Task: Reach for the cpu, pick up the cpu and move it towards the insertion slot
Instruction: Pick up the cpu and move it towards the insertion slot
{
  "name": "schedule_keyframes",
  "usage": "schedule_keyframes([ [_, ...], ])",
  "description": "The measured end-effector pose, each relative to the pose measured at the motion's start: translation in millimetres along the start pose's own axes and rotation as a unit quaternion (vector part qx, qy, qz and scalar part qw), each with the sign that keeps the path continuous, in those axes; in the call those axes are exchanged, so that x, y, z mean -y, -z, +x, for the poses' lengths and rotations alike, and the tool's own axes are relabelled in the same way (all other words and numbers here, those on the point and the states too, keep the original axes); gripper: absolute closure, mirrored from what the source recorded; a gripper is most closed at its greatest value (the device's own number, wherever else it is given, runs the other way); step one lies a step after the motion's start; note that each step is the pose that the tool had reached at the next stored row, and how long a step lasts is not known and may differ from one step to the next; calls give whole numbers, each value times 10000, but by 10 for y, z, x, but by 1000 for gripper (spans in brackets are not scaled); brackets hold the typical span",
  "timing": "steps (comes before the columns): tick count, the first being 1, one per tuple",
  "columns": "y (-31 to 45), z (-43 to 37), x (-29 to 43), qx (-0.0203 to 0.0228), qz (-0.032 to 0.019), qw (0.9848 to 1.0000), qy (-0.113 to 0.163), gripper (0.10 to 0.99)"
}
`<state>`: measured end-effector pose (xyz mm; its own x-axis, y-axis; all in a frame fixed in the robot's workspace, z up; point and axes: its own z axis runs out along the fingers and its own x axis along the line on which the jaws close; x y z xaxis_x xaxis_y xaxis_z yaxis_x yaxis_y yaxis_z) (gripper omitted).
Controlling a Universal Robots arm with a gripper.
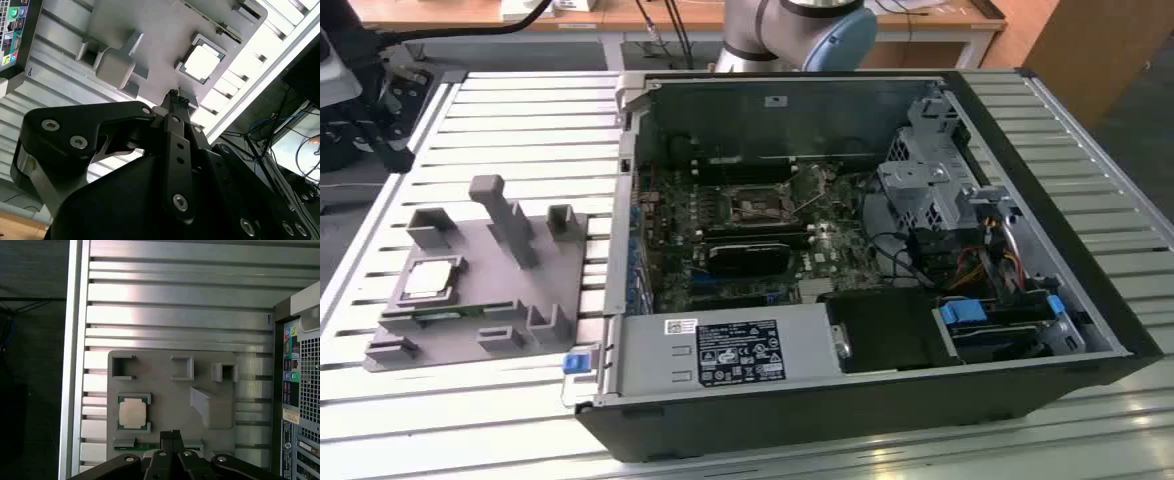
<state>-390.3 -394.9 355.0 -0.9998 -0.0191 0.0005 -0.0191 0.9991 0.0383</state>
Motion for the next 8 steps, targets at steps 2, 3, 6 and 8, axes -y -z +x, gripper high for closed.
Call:
schedule_keyframes([
  [2,0,0,0,0,0,10000,0,980],
  [3,0,0,0,0,0,10000,0,980],
  [6,0,0,0,0,0,10000,0,980],
  [8,0,0,0,0,0,10000,0,980],
])
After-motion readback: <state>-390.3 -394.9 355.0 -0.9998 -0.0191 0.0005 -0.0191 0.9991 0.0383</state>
